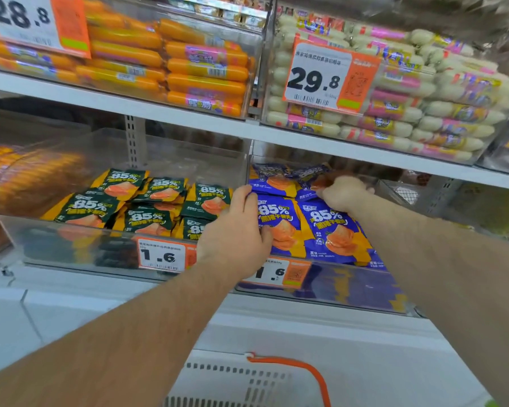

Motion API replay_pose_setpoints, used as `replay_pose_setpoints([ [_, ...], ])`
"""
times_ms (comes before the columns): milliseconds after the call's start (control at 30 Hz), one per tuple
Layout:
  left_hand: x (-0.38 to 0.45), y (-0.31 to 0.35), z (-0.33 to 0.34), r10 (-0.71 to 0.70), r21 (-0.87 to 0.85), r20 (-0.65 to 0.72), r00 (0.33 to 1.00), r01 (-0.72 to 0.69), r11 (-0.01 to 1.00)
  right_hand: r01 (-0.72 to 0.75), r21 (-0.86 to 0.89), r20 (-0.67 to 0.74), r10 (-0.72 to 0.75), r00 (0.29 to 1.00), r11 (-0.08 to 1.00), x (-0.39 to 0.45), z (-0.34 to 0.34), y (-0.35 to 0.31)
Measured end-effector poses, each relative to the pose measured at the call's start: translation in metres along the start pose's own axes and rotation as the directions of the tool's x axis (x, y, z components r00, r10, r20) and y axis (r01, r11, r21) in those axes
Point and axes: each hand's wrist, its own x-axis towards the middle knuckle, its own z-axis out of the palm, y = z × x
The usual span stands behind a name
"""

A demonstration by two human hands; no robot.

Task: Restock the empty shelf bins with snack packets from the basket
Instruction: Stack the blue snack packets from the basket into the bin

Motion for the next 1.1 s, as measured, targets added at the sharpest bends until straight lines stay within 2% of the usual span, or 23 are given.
replay_pose_setpoints([
  [133, 0.000, 0.000, 0.000, 0.002, 0.010, -0.014, 1.000, -0.002, 1.000, 0.023, -0.133, -0.017, -0.025, 1.000, 0.991, 0.004, 0.008, -0.003],
  [433, 0.002, -0.001, 0.002, 0.003, 0.008, -0.011, 1.000, -0.003, 1.000, -0.023, -0.143, -0.031, 0.019, 0.999, 0.989, 0.011, 0.010, -0.003],
  [600, 0.005, -0.001, -0.002, -0.009, -0.023, 0.059, 0.998, 0.010, 1.000, 0.002, -0.086, -0.173, -0.017, 0.985, 0.996, -0.016, 0.000, -0.011],
  [667, 0.007, -0.002, -0.007, -0.002, -0.008, 0.108, 0.994, 0.003, 1.000, 0.104, 0.024, -0.318, -0.091, 0.944, 0.994, -0.038, -0.001, -0.014],
  [733, 0.003, -0.002, -0.015, 0.068, 0.047, 0.102, 0.992, -0.073, 0.996, 0.275, 0.129, -0.466, -0.187, 0.865, 0.953, -0.063, 0.002, -0.019],
  [800, -0.010, -0.001, -0.028, 0.233, 0.077, -0.035, 0.972, -0.230, 0.970, 0.404, 0.169, -0.542, -0.258, 0.800, 0.899, -0.091, 0.009, -0.028],
  [867, -0.030, -0.006, -0.042, 0.357, 0.072, -0.150, 0.922, -0.350, 0.934, 0.511, 0.197, -0.600, -0.309, 0.737, 0.837, -0.125, 0.017, -0.038],
  [900, -0.042, -0.011, -0.050, 0.386, 0.045, -0.119, 0.915, -0.383, 0.923, 0.555, 0.225, -0.621, -0.321, 0.715, 0.801, -0.141, 0.024, -0.043],
  [967, -0.069, -0.028, -0.063, 0.316, 0.013, 0.149, 0.937, -0.322, 0.947, 0.606, 0.288, -0.600, -0.354, 0.718, 0.742, -0.177, 0.046, -0.048],
  [1000, -0.083, -0.038, -0.069, 0.238, 0.057, 0.300, 0.924, -0.266, 0.962, 0.616, 0.309, -0.565, -0.381, 0.732, 0.725, -0.194, 0.062, -0.049],
  [1100, -0.120, -0.068, -0.074, 0.058, 0.222, 0.557, 0.828, -0.215, 0.951, 0.553, 0.384, -0.340, -0.444, 0.829, 0.739, -0.236, 0.118, -0.048],
])
